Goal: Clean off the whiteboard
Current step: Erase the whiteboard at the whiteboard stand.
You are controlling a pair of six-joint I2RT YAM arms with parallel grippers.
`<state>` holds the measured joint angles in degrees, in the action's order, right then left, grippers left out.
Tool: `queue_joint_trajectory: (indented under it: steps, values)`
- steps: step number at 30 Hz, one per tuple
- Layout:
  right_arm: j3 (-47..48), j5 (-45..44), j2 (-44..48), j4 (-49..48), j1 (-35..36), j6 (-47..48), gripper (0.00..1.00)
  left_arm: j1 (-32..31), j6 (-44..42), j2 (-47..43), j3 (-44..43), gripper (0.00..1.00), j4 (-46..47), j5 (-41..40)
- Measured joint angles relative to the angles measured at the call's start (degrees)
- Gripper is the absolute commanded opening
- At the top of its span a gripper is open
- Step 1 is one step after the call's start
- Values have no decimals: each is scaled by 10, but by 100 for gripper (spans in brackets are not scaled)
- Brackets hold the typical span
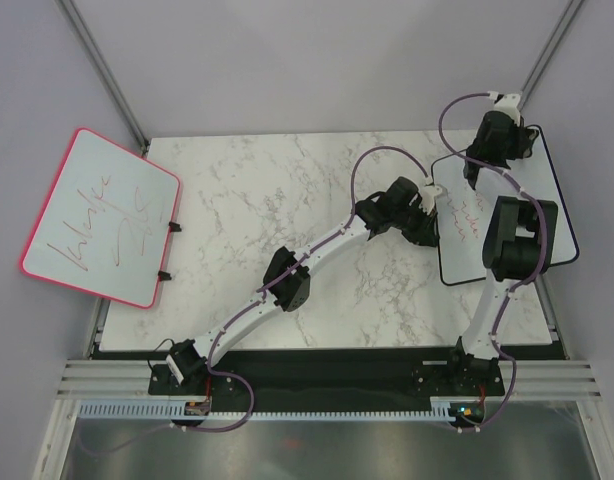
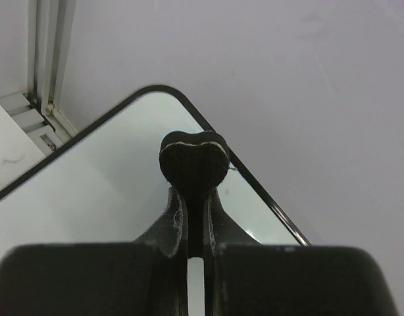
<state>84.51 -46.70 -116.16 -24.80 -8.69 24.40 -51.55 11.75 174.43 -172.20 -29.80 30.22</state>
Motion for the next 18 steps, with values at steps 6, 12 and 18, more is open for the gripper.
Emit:
queue_joint_trajectory:
  steps: [6,12,18]
  values:
    - [118,2,-72,52,-2,23,0,0,0,0,0,2,0,1]
    - [176,7,-103,85,-1,42,0,0,0,0,0,2,0,1]
    - [119,20,-77,76,0,37,0,0,0,0,0,2,1,1]
